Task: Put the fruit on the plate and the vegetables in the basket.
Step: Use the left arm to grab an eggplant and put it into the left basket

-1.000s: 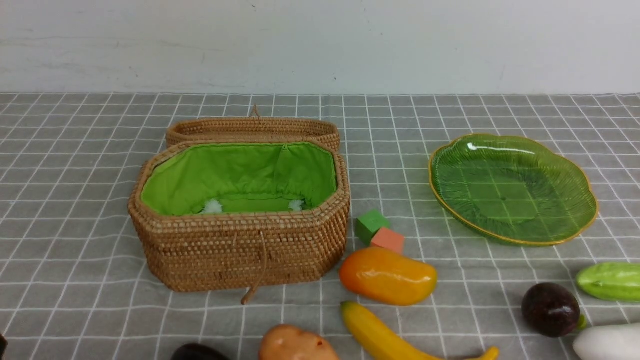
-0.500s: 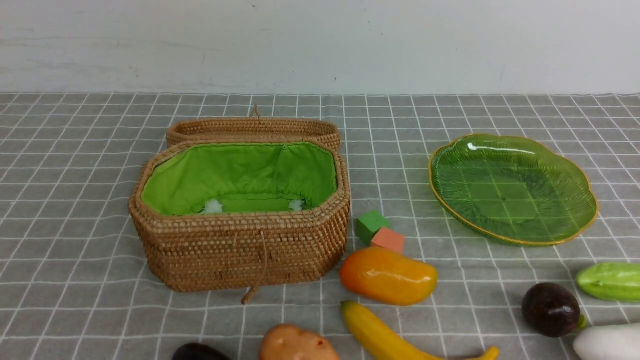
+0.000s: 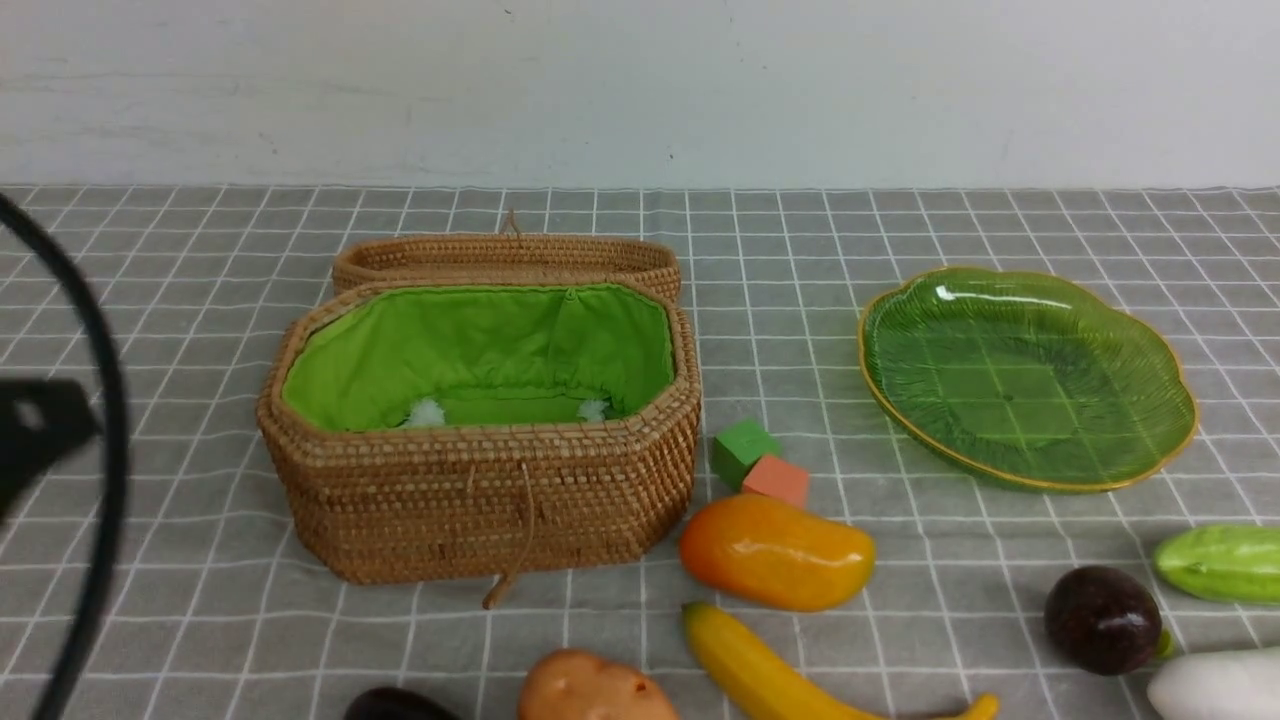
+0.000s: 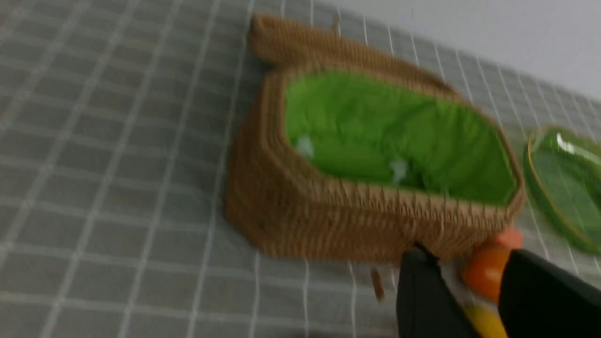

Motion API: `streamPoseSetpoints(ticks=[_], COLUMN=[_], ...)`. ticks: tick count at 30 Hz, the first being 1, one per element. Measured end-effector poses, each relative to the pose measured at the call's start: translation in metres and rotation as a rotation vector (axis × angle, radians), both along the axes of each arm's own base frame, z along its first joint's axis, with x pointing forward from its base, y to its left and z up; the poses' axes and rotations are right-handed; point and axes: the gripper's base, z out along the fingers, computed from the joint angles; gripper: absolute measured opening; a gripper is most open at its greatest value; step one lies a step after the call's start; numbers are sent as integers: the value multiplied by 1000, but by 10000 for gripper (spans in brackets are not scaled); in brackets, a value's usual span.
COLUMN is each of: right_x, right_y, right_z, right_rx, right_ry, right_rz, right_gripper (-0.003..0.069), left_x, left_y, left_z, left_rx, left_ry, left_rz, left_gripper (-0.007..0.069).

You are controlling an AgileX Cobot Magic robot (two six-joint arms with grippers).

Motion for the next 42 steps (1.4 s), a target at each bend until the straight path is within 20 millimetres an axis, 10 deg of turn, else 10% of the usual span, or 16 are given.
streamPoseSetpoints(ticks=[8,16,24,33,42], right_x=[0,0,0,0,0], right_y=[0,0,0,0,0], right_z=[0,0,0,0,0], right_rx=[0,0,0,0,0], right_ry=[0,0,0,0,0], right_rz=[0,0,0,0,0], right_gripper=[242,242,242,242,242], left_x=[34,75,97,87,71], left_y=[-45,-78,-90,-82,-45], left_z=[-59,-130,-181,-146,5], left_rx=[-51,-70,-38,-23,-388], left_ry=[469,748,828,757,330], left_rz=[12,145,188,151,283], left_gripper=[312,589,556,453,453])
